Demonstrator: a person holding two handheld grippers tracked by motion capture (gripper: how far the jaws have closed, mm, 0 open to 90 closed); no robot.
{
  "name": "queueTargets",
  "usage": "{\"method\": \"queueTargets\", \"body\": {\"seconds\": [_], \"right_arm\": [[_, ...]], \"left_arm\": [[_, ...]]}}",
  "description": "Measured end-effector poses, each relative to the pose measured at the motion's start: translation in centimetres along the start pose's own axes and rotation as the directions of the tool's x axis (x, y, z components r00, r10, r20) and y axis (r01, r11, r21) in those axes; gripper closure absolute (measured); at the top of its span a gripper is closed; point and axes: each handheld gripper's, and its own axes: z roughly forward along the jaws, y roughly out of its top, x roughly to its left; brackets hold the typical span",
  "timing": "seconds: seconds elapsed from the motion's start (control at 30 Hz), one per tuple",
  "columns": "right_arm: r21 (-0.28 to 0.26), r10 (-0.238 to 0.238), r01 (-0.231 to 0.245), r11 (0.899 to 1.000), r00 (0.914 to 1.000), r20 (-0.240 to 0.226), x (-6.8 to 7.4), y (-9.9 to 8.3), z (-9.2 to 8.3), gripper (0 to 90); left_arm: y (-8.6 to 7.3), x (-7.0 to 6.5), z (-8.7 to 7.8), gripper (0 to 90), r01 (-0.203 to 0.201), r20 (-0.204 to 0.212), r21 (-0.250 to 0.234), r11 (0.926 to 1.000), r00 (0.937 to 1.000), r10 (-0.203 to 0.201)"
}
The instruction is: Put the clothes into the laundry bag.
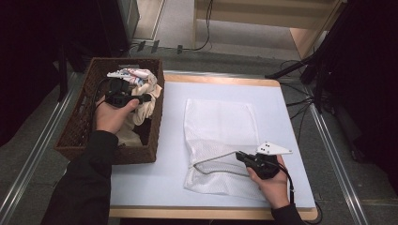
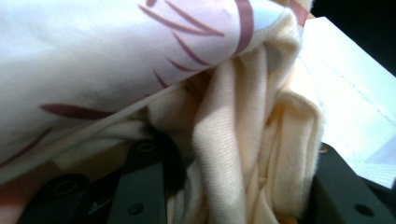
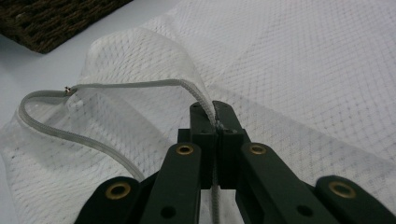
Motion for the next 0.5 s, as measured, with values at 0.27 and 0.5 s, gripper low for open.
{"method": "queueTargets", "body": {"seconds": [0.27,0.5], "right_arm": [[0.000,-0.003,0.003,1.000,1.0000,0.004,0.0,0.0,0.0,88.8],[-0.006,0.000,0.000,1.000,1.0000,0.002,-0.2,0.0,-0.2,88.8]], "left_arm": [[0.9,-3.0,-0.8,60.6,-0.032,0.082,-0.052,0.9981,0.9959,0.036],[1.4,-7.7,0.6,60.6,-0.090,0.184,-0.041,0.9951,0.9783,0.096]]}}
